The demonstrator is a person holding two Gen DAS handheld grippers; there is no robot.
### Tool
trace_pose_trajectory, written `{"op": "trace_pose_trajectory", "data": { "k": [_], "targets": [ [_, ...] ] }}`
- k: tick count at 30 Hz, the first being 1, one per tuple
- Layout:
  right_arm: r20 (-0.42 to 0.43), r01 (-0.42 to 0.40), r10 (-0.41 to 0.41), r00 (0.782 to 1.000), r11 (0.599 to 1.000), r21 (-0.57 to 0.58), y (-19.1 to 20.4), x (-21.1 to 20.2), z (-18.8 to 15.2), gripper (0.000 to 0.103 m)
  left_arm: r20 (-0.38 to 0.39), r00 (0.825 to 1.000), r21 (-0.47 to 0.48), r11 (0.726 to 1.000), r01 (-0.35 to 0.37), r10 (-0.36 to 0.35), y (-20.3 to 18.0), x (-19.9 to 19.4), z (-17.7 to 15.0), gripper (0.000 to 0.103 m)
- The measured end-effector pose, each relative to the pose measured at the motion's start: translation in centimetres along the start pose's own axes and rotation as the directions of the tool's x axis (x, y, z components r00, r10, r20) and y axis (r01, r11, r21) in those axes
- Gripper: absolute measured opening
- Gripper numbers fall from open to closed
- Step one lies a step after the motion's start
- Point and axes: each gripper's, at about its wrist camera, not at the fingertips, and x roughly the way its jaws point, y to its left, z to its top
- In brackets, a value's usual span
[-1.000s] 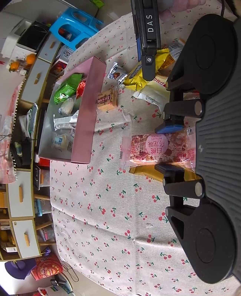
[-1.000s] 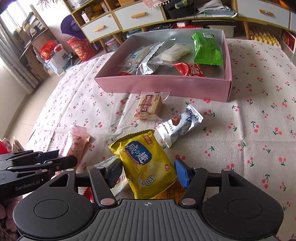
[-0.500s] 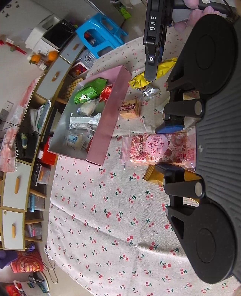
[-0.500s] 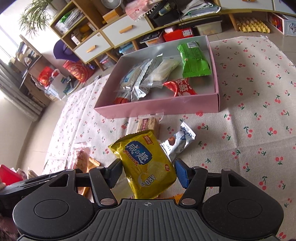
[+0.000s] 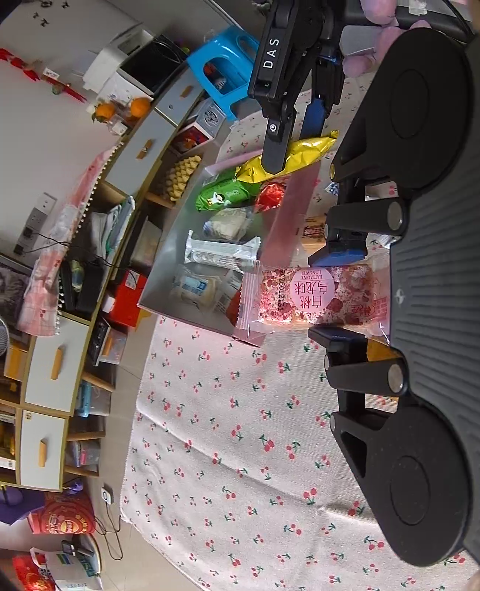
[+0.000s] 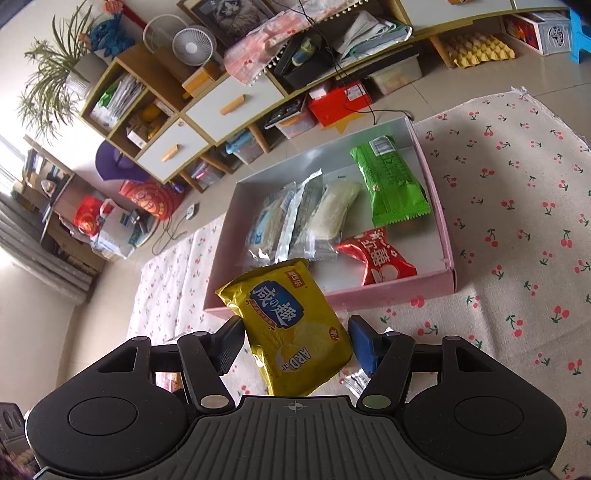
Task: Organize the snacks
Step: 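Carry the pink candy packet and yellow chip bag over the pink box with both tools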
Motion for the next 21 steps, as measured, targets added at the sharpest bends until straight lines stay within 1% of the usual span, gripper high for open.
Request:
{"op": "trace_pose_trajectory", "data": {
  "k": [2, 6, 9, 14, 16, 19, 21],
  "targets": [
    [0.014, -0.012, 0.012, 1.0, 1.0, 0.003, 0.1, 0.2, 0.4, 0.062, 0.017, 1.0, 0.014, 1.0, -0.001, 0.001, -0.2, 0.2, 0.4, 0.031],
    [0.056, -0.033, 0.032, 0.998, 0.999, 0.015, 0.1, 0.6, 1.3, 0.062, 0.039, 0.999, 0.076, 0.997, -0.012, 0.009, -0.7, 1.1, 1.7, 0.031],
    [0.067, -0.013, 0.012, 0.998, 1.0, 0.026, 0.4, 1.3, 2.2, 0.062, 0.035, 0.999, 0.115, 0.993, -0.024, 0.02, -1.4, 2.4, 3.4, 0.031],
    [0.08, -0.015, 0.018, 0.997, 0.999, -0.031, 0.9, 2.8, 2.8, 0.062, 0.067, 0.998, 0.125, 0.992, -0.027, 0.019, -1.9, 4.3, 5.5, 0.031],
    [0.085, -0.003, 0.007, 0.996, 0.999, -0.047, 0.5, 3.6, 2.7, 0.062, 0.084, 0.996, 0.134, 0.99, -0.033, 0.021, -2.0, 5.0, 5.9, 0.031],
    [0.088, 0.041, -0.036, 0.995, 0.998, -0.055, -0.2, 4.5, 3.1, 0.062, 0.102, 0.995, 0.139, 0.99, -0.038, 0.024, -1.8, 6.2, 6.0, 0.031],
    [0.103, 0.045, -0.036, 0.994, 0.995, -0.085, -0.4, 4.5, 3.4, 0.062, 0.102, 0.995, 0.126, 0.992, -0.031, 0.018, -1.5, 7.0, 6.0, 0.031]
  ]
}}
